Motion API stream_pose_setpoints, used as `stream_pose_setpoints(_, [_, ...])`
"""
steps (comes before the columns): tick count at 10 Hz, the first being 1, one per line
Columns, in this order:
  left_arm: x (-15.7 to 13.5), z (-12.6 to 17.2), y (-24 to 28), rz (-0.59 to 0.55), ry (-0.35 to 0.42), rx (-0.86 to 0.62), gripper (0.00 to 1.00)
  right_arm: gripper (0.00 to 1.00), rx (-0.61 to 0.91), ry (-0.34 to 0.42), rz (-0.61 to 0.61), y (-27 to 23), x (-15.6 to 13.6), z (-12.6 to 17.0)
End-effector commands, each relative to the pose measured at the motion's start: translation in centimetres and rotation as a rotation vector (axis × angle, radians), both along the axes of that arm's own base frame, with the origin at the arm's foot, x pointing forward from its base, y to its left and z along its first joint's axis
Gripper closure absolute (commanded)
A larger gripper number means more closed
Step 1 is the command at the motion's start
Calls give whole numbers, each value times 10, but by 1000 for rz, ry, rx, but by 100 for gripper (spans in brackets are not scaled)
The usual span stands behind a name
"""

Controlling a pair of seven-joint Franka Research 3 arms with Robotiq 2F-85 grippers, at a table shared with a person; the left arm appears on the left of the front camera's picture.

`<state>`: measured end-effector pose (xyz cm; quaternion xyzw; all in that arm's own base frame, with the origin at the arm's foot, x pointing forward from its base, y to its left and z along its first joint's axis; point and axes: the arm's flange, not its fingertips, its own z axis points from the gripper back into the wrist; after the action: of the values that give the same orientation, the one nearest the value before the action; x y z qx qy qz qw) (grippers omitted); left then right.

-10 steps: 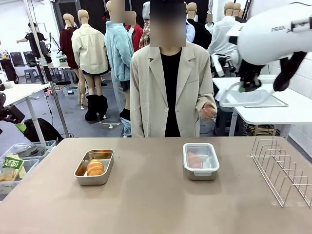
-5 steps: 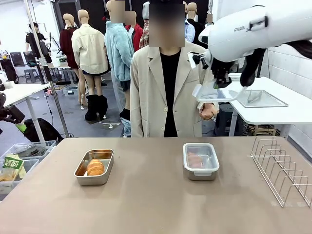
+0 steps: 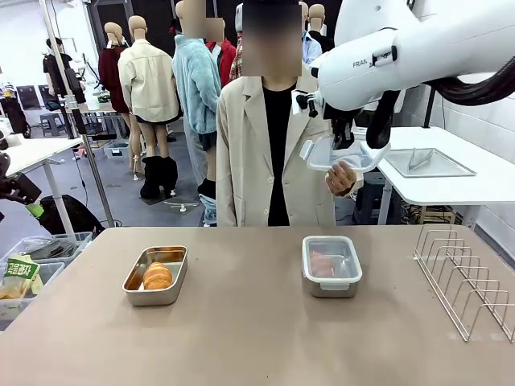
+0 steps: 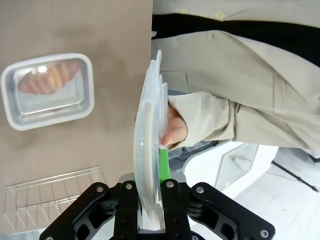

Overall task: Place the bread in airtight containers.
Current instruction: Release when the human grabs the Airtight Container lid.

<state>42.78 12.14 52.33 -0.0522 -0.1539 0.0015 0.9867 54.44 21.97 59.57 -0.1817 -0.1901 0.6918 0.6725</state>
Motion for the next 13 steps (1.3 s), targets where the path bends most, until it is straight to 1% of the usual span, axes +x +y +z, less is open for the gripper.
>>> stream_pose_setpoints(1, [-1,0,2,5,-7,-4,0,100,-30,-3,-34,5,8,2])
stream_pose_setpoints(3, [-1,0,2,5,-7,-4,0,100,-34,14,-40,5,11,3])
stream_pose_setpoints(4, [-1,0,2,5,-7,-4,0,100,-40,35,-46,5,10,4])
stream_pose_setpoints(5, [-1,0,2,5,-7,-4,0,81,-39,100,-70,-1,3,8])
stream_pose_setpoints(6, [-1,0,2,5,-7,-4,0,63,-22,138,-74,-19,-15,20])
stream_pose_setpoints(7, [-1,0,2,5,-7,-4,0,44,-18,250,-85,-51,-35,36])
stream_pose_setpoints(9, [-1,0,2,5,-7,-4,0,8,-1,444,-95,-115,-51,51])
stream_pose_setpoints(10, [-1,0,2,5,-7,-4,0,0,13,512,-101,-140,-56,48])
stream_pose_setpoints(11, [-1,0,2,5,-7,-4,0,0,10,575,-94,-161,-60,40])
stream_pose_setpoints(13, [-1,0,2,5,-7,-4,0,0,37,682,-90,-191,-54,17])
